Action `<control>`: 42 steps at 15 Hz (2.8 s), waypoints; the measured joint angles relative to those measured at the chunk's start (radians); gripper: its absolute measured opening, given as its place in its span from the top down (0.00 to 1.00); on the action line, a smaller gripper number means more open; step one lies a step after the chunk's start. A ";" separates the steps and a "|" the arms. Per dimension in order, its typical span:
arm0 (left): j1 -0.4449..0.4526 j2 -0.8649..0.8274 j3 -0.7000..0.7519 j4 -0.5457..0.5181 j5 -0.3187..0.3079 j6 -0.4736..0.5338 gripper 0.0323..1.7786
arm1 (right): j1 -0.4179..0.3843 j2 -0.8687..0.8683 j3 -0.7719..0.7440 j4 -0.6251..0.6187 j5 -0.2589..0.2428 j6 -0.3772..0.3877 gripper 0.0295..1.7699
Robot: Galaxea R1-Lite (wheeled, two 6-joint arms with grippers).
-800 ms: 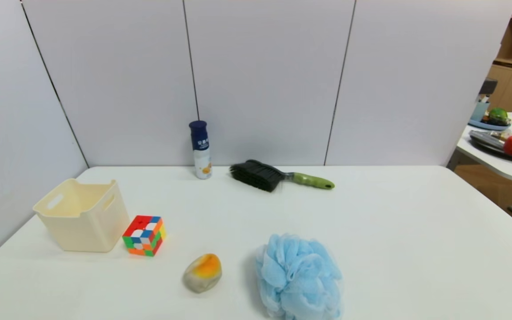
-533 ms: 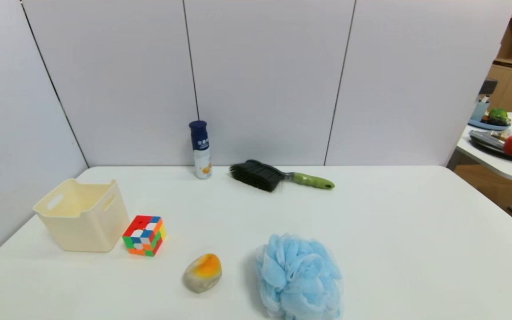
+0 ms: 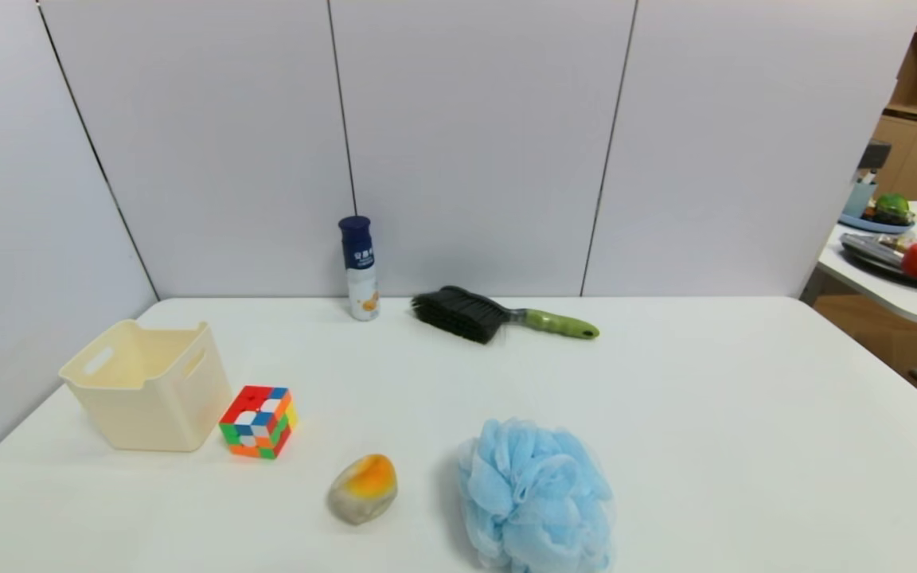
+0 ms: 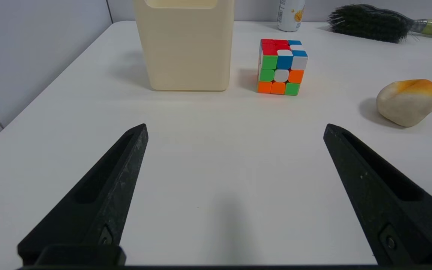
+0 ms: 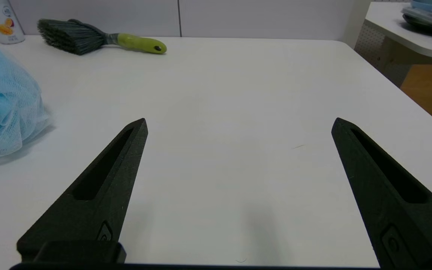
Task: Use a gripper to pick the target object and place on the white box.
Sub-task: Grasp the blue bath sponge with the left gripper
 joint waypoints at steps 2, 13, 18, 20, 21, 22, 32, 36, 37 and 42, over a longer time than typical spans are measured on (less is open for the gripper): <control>0.002 0.009 0.000 -0.001 0.000 -0.010 0.05 | -0.001 0.000 0.000 -0.001 0.000 0.000 0.04; -0.004 0.595 -0.547 -0.297 -0.170 0.022 0.05 | 0.000 0.000 0.000 0.000 0.000 0.000 0.04; -0.206 0.993 -0.944 -0.123 -0.352 0.108 0.05 | 0.000 0.000 0.000 0.000 0.000 0.000 0.04; -0.332 1.146 -1.037 -0.075 -0.327 0.116 0.05 | 0.000 0.000 0.000 0.000 0.000 0.000 0.04; -0.399 1.227 -1.082 -0.044 -0.292 0.117 0.05 | -0.001 0.000 0.000 0.000 0.000 0.000 0.04; -0.464 1.301 -1.129 -0.012 -0.243 0.112 0.05 | 0.000 0.000 0.000 0.000 0.000 0.000 0.04; -0.849 1.855 -1.618 0.553 -0.047 -0.013 0.05 | 0.000 0.000 0.000 0.000 0.000 0.000 0.04; -0.911 1.941 -1.668 0.566 -0.051 -0.069 0.05 | 0.000 0.000 0.000 0.000 0.000 0.000 0.04; -0.915 1.950 -1.674 0.567 -0.051 -0.079 0.05 | 0.000 0.000 0.000 0.000 0.000 0.000 0.04; -0.932 1.952 -1.680 0.626 -0.121 -0.152 0.05 | 0.000 0.000 0.000 0.000 0.000 0.000 0.04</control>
